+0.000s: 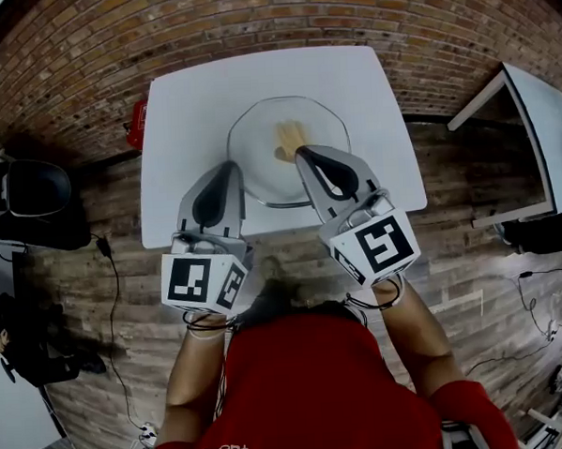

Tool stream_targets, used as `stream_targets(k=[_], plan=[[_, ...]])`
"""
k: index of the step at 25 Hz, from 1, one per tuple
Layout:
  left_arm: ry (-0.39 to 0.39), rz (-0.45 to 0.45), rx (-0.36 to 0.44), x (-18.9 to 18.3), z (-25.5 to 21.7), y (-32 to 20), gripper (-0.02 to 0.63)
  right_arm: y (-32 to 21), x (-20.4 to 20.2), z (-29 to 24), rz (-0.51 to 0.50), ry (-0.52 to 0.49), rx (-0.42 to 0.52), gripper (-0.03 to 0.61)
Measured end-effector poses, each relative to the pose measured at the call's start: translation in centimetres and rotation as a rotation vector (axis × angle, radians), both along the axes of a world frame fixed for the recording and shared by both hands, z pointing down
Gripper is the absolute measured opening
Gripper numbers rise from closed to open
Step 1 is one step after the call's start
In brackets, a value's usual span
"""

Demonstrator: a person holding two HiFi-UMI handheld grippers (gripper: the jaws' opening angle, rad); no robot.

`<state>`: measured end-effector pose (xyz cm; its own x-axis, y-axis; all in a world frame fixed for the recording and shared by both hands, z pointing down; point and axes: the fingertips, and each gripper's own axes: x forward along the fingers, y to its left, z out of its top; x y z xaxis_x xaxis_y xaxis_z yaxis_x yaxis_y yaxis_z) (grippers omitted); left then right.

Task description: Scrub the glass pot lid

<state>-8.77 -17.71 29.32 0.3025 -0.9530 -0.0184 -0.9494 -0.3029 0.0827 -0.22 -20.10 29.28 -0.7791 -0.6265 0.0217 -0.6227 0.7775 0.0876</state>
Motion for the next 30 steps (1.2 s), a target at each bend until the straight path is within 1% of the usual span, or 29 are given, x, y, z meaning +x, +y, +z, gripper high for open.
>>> stream_targets(k=[11, 17, 21, 25, 30], plan=[[-0.015, 0.094, -0.020, -2.6, 2.3, -6.9, 0.017, -6.1, -3.8, 1.9, 0.080, 0.065, -0.023, 0.029], [-0.020, 0.142, -0.038, -3.7, 3.4, -9.3, 0.017, -8.0, -5.3, 2.9, 0.116, 0.094, -0.042, 0.029], [-0.024, 0.175, -0.052, -3.7, 4.1, -10.6, 0.017, -9.0, -6.0, 3.6, 0.132, 0.116, -0.051, 0.029], [-0.029, 0.182, -0.077, -3.2, 5.1, -11.4, 0.017, -9.7, -5.8, 4.4, 0.143, 0.140, -0.069, 0.029], [-0.029, 0.145, -0.107, -4.1, 6.0, -12.6, 0.017, -11.3, -4.9, 5.2, 0.159, 0.184, -0.093, 0.029]])
